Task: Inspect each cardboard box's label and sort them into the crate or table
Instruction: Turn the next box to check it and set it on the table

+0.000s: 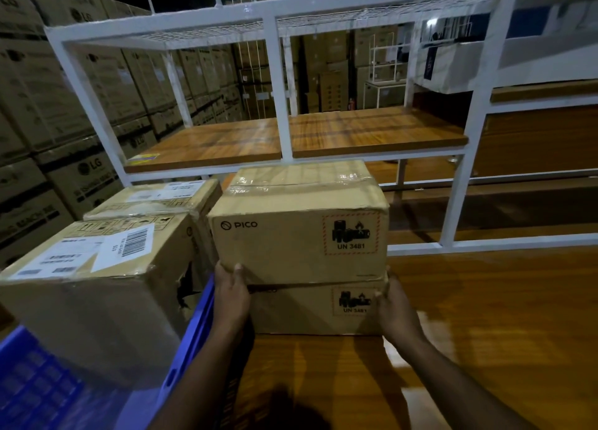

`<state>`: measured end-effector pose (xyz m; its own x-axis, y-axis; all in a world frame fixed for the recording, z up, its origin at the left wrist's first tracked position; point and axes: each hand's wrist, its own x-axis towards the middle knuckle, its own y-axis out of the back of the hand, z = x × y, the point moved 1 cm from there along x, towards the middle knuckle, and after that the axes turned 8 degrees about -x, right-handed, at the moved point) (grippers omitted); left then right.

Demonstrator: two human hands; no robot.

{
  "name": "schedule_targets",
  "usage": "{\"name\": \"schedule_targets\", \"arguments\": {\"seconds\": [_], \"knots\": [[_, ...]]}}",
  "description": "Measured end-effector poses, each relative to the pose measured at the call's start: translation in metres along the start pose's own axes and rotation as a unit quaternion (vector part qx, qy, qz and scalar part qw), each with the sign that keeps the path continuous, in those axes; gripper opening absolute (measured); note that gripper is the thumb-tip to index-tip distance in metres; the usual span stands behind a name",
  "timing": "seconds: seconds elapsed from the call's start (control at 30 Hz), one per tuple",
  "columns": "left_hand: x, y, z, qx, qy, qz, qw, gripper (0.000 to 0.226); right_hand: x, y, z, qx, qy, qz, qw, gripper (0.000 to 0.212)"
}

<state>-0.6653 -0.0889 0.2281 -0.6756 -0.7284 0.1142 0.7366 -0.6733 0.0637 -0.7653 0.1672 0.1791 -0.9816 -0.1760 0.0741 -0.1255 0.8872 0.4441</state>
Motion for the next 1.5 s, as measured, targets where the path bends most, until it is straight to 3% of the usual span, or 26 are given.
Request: {"name": "schedule_targets", "arguments": {"seconds": [0.17, 0.23, 0.3, 0.53, 0.63, 0.73, 0.8, 0.93, 1.07, 1.13, 1.27, 1.5], "knots": [[-0.004, 0.003, -0.014, -0.043, 0.049, 0.003, 0.998, 0.047, -0.007, 0.005, 0.004, -0.036, 0.031, 0.004, 0.999, 0.040], [-0.006, 0.004, -0.017, -0.040, 0.063, 0.003, 0.997, 0.046, -0.009, 0.001, -0.001, 0.006, 0.054, -0.006, 0.999, 0.047], [-0.008, 0.003, -0.018, -0.038, 0.064, 0.001, 0.997, 0.046, -0.008, -0.002, -0.007, 0.068, 0.019, -0.008, 0.997, 0.052], [-0.014, 0.002, -0.021, -0.007, 0.034, -0.005, 0.999, 0.036, -0.017, -0.009, -0.005, 0.116, 0.014, 0.016, 0.993, 0.037], [-0.015, 0.002, -0.023, -0.016, 0.031, -0.022, 0.999, 0.020, -0.016, -0.011, -0.006, 0.125, 0.016, 0.027, 0.992, 0.043], [-0.015, 0.004, -0.029, 0.010, 0.019, -0.031, 0.999, 0.018, -0.013, -0.008, -0.005, 0.119, 0.024, 0.026, 0.992, 0.046], [-0.018, 0.004, -0.026, 0.020, 0.007, -0.044, 0.999, 0.021, -0.015, -0.006, -0.005, 0.094, 0.031, 0.023, 0.995, 0.051], [-0.037, 0.003, -0.003, 0.069, -0.101, -0.017, 0.992, 0.070, -0.024, 0.004, -0.022, -0.029, 0.069, 0.106, 0.992, 0.094], [-0.044, 0.002, 0.024, 0.167, -0.295, 0.030, 0.940, 0.076, -0.031, 0.024, -0.067, -0.169, 0.245, 0.229, 0.927, 0.093], [-0.035, 0.000, 0.029, 0.218, -0.368, 0.021, 0.904, 0.076, -0.028, 0.030, -0.084, -0.243, 0.298, 0.239, 0.892, 0.087], [-0.020, -0.004, 0.028, 0.269, -0.375, -0.011, 0.887, 0.079, -0.014, 0.033, -0.086, -0.327, 0.285, 0.198, 0.879, 0.091], [-0.017, -0.001, 0.028, 0.309, -0.374, -0.011, 0.874, 0.081, -0.011, 0.032, -0.081, -0.348, 0.285, 0.190, 0.873, 0.098]]}}
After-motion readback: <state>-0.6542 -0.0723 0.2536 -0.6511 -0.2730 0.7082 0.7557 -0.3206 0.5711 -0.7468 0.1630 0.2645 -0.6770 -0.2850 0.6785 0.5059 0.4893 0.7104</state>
